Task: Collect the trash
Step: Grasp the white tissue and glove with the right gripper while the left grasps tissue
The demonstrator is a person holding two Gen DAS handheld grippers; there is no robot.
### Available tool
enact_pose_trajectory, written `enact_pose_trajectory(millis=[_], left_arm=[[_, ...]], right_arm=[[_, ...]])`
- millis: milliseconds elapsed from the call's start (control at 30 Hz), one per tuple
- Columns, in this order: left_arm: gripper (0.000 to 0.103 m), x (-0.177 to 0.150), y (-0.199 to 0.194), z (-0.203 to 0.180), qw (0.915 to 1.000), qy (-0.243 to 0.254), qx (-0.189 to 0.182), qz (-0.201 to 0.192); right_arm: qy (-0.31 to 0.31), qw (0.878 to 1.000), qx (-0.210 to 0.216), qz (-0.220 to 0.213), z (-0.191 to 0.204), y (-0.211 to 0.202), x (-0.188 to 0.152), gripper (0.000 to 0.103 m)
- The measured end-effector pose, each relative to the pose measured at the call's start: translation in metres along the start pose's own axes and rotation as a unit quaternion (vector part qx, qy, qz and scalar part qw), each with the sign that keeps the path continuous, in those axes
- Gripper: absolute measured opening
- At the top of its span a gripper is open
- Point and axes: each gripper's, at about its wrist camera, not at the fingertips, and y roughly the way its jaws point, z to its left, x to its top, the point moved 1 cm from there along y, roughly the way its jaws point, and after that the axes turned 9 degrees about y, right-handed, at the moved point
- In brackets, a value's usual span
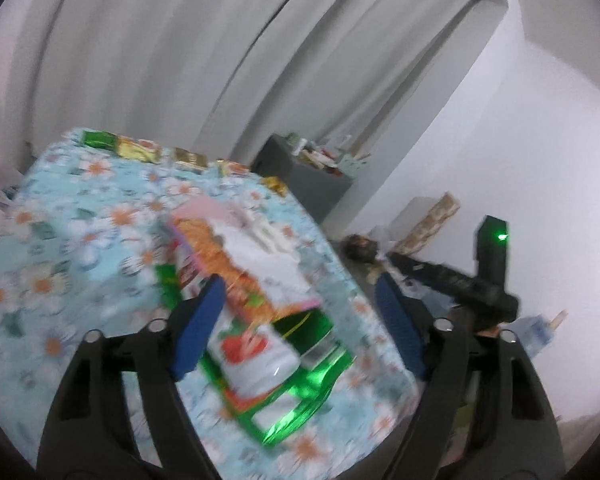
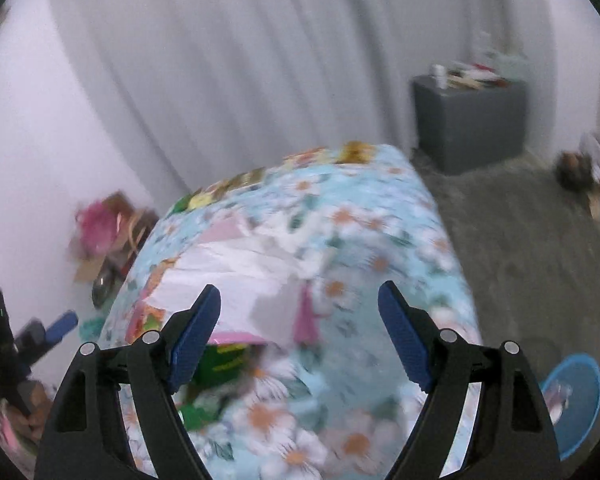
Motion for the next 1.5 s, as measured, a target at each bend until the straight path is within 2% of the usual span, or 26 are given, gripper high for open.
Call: enact_pose_trajectory(millis=[133,267,533,700,800,900,1100,1200,1300,1500], left_arm=[[0.053,0.012,0.034,0.017,0.9995,-0.025,-0.006,0.021],[0.039,0.013,0.064,0.031,0.9977,-0.037,0.007,0.056],[0.037,0.006,0.095,0.05,0.9926,-0.052,0.031,0.105],[0.025,0.003,0.103,0.053,0.991,-0.047,0.041,0.118],[0.013,0.002,0.104,0.054,0.9904,-0.043,0.043,0.124],[0.006,0.001,0.106,0.055,0.99,-0.041,0.045,0.127],[0.0,0.001,0.106,0.058,0.9903,-0.047,0.042,0.124],[0.0,0.001,0.104,0.057,0.9911,-0.046,0.04,0.118],[0.0,0.002,0.102,0.056,0.9924,-0.047,0.035,0.109],[0.0,0.007,0.097,0.05,0.9951,-0.041,0.024,0.086]], right_arm=[[-0.036,0.999,0.009,0.033,0.025,0.032,0.011,0.072],[-0.05,0.997,0.013,0.062,0.035,0.067,0.018,0.066],[-0.066,0.994,0.028,0.087,0.045,0.115,0.016,0.062],[-0.078,0.992,0.029,0.097,0.049,0.131,0.013,0.06],[-0.085,0.991,0.026,0.101,0.051,0.137,0.011,0.058],[-0.085,0.99,0.026,0.106,0.051,0.142,0.011,0.054],[-0.077,0.991,0.027,0.11,0.051,0.148,0.009,0.035],[-0.071,0.992,0.026,0.103,0.049,0.145,0.011,0.021],[-0.053,0.994,0.03,0.091,0.043,0.139,0.015,0.012],[-0.009,0.998,0.033,0.06,0.027,0.123,0.025,0.01]])
